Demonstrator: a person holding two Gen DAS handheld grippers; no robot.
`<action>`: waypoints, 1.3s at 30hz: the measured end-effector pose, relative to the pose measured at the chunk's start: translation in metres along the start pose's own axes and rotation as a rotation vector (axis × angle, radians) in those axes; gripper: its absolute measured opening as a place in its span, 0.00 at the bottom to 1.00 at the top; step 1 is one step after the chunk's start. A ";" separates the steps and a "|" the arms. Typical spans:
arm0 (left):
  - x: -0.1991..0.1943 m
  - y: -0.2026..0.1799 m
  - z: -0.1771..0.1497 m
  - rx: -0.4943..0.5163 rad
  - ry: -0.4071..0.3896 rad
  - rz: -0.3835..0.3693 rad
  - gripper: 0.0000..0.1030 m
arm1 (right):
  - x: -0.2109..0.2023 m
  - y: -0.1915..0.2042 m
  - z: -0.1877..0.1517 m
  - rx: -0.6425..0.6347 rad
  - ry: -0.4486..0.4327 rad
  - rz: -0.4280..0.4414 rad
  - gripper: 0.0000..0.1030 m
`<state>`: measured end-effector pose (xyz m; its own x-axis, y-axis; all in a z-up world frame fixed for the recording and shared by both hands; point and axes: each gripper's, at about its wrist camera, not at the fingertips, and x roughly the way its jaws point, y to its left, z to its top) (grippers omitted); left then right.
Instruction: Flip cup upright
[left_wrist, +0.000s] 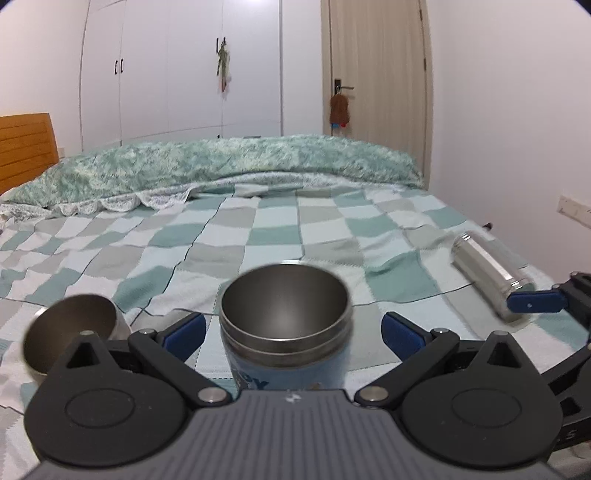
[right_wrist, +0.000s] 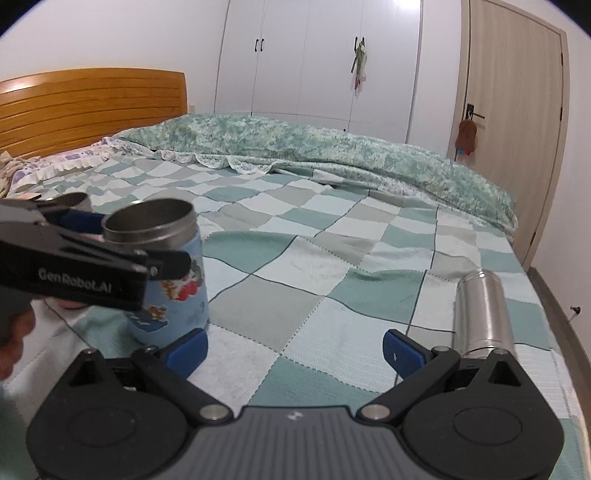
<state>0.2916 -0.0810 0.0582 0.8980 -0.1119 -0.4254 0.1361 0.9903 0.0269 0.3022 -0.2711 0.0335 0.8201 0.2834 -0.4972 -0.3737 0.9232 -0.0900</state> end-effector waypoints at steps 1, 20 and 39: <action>-0.009 -0.001 0.003 0.002 -0.009 -0.007 1.00 | -0.008 0.001 0.000 0.002 -0.006 -0.003 0.98; -0.194 0.023 -0.072 0.003 -0.119 0.001 1.00 | -0.180 0.078 -0.071 0.122 -0.161 -0.059 0.98; -0.233 0.025 -0.182 -0.048 -0.296 0.100 1.00 | -0.221 0.117 -0.162 0.112 -0.369 -0.270 0.98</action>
<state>0.0097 -0.0149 -0.0067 0.9897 -0.0262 -0.1407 0.0278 0.9996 0.0099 0.0067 -0.2679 -0.0066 0.9883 0.0838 -0.1272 -0.0932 0.9932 -0.0698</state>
